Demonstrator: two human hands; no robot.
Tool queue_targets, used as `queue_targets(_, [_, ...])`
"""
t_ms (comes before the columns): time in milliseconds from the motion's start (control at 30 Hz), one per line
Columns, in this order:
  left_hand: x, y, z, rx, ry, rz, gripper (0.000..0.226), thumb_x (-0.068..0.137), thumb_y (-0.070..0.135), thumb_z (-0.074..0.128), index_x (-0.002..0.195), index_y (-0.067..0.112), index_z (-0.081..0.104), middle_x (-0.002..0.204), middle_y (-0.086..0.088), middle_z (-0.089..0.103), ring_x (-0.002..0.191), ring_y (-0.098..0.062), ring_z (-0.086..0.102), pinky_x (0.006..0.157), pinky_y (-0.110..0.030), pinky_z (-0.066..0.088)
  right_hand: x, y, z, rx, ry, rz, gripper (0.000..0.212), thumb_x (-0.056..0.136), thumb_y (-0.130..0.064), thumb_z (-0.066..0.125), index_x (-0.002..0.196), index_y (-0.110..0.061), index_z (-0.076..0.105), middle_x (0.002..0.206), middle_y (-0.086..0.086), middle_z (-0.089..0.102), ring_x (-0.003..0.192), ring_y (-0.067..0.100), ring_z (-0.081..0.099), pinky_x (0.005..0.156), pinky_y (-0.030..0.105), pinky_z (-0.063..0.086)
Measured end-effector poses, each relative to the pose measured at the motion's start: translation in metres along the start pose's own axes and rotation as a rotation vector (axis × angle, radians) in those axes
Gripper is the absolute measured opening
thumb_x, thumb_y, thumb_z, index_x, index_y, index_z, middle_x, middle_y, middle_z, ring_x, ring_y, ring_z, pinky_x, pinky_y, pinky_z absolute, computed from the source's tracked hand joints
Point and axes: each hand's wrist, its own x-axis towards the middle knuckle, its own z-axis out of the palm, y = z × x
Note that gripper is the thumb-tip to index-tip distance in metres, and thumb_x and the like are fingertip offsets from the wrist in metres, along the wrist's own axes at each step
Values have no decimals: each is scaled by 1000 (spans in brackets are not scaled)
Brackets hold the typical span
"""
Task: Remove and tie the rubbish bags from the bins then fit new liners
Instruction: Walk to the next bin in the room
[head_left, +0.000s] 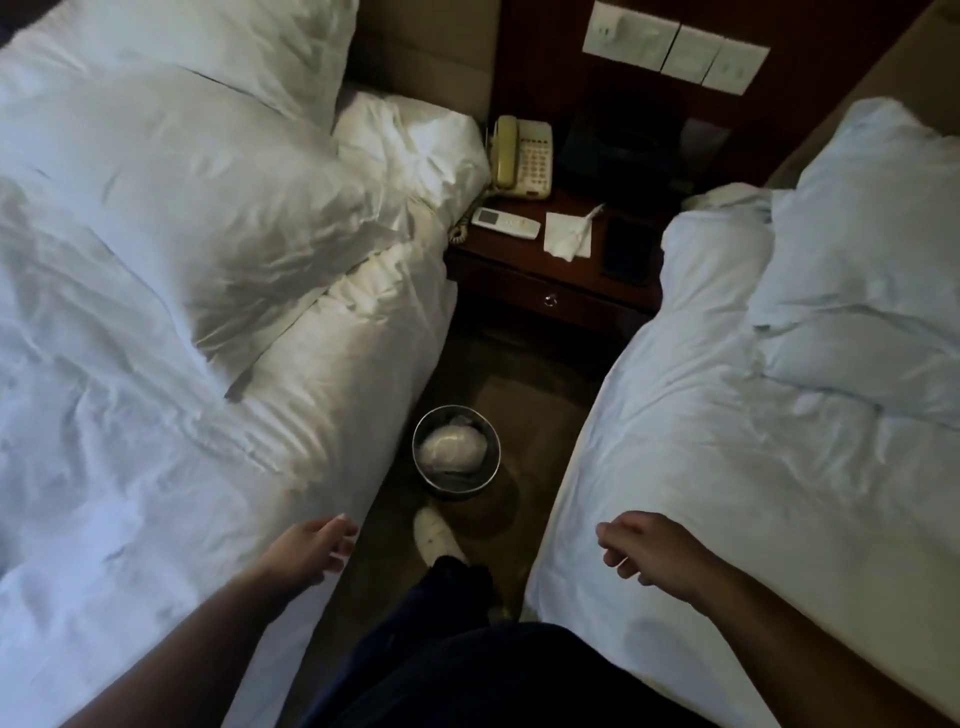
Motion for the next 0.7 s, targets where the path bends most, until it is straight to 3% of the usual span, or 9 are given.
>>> queue_targets(367, [52, 98, -37, -89, 40, 63, 31, 104, 32, 45, 105, 13, 69, 98, -12, 71, 78, -21, 61, 70, -30, 45, 73, -96, -78, -30, 26, -10, 26, 102, -35, 53, 100, -14, 68, 97, 4, 73, 87, 18, 68, 73, 27, 51])
queue_targets(600, [53, 101, -43, -207, 139, -30, 33, 105, 32, 43, 111, 12, 67, 102, -9, 69, 86, -23, 63, 74, -27, 50, 152, -178, -111, -225, -171, -160, 25, 102, -33, 53, 98, -12, 68, 95, 10, 72, 82, 18, 66, 71, 27, 50])
queue_targets(700, [49, 105, -31, -342, 254, -109, 30, 106, 24, 41, 109, 7, 65, 103, -12, 67, 80, -18, 61, 61, -17, 48, 189, -226, -124, -360, -302, -203, 23, 103, -29, 52, 99, -12, 67, 94, 11, 68, 79, 18, 62, 70, 29, 49])
